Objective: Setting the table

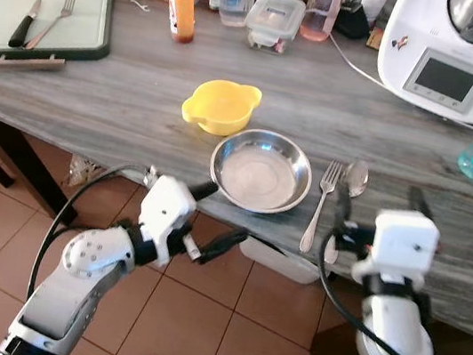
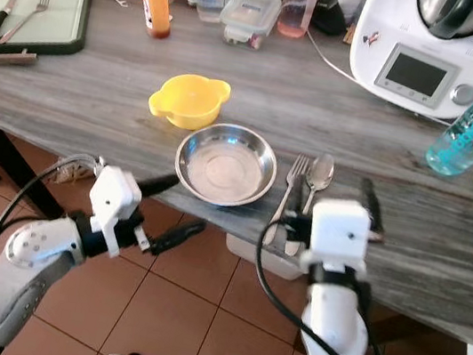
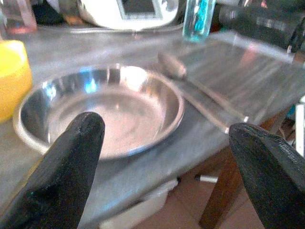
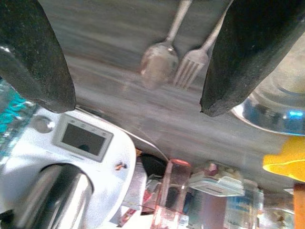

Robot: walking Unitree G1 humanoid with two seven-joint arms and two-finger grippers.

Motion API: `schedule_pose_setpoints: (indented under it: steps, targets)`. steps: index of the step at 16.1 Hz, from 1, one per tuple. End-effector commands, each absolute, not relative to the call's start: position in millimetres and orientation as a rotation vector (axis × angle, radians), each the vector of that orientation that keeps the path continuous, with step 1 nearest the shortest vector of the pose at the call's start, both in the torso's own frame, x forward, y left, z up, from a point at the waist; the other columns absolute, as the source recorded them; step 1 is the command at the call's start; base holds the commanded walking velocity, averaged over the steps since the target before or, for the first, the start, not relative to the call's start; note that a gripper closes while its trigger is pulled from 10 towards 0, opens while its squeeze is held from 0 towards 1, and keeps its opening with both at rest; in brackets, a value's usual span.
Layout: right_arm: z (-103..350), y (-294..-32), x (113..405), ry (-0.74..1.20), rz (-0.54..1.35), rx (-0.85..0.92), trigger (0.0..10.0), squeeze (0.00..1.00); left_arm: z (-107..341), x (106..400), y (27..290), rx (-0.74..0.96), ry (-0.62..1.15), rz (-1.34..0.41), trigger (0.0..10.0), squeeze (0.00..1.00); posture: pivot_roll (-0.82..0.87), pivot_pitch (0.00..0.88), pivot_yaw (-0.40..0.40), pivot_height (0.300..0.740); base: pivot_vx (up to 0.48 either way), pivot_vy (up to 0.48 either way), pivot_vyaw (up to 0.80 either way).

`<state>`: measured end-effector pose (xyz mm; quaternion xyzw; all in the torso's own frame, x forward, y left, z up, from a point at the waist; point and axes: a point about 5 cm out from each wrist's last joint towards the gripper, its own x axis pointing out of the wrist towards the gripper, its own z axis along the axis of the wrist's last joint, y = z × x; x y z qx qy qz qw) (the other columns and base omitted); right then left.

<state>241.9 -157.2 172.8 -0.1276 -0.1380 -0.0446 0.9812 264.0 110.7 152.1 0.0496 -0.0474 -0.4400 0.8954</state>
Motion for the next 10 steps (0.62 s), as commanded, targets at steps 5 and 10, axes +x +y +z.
schedule_pose_setpoints:
  steps: [5, 10]
  targets:
    - [178, -185, 231, -0.269, -0.194, -0.282, 10.0, 0.98, 172, 267, 117, 0.123, -0.140, -0.779, 10.0, 0.00, 0.12, 0.133, -0.059, 0.740, 0.000, 0.000, 0.00]
    - [174, -189, 223, -0.234, -0.227, -0.281, 10.0, 0.00, 173, 291, 147, 0.180, -0.168, -0.399, 10.0, 0.00, 0.11, 0.127, -0.059, 0.740, 0.000, 0.000, -0.42]
